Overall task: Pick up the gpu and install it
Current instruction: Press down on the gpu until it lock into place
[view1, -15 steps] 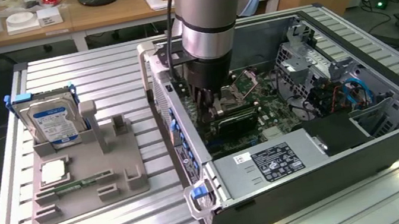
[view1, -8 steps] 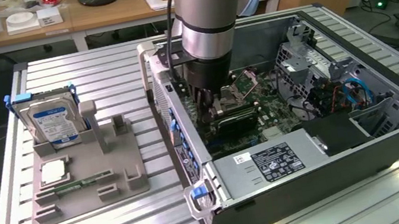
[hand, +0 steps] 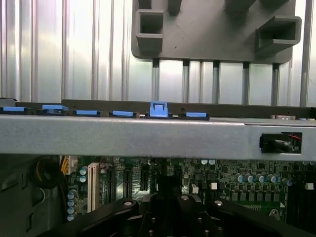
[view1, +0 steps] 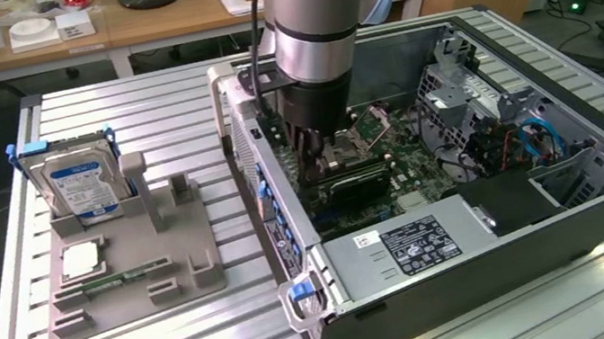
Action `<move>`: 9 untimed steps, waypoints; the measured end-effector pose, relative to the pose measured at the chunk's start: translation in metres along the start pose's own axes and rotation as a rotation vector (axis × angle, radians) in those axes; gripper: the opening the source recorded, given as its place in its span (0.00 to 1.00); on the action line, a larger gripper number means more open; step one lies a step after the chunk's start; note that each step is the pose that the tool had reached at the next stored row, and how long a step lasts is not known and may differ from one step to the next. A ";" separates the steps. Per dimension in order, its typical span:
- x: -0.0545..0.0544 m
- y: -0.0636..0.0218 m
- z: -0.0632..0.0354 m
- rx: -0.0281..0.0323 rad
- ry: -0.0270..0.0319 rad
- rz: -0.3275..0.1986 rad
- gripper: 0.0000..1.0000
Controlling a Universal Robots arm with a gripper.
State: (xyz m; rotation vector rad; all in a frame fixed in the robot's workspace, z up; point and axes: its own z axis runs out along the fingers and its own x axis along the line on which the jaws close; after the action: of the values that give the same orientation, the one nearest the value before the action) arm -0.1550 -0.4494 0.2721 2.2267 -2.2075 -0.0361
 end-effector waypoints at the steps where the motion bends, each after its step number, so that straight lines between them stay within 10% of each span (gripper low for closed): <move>1: 0.000 0.0001 -0.0018 0.0000 0.0001 0.000 0.10; 9: 0.000 0.0003 -0.0121 0.0001 -0.0001 0.000 0.10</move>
State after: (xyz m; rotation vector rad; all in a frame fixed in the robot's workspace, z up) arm -0.1551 -0.4491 0.2842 2.2268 -2.2077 -0.0361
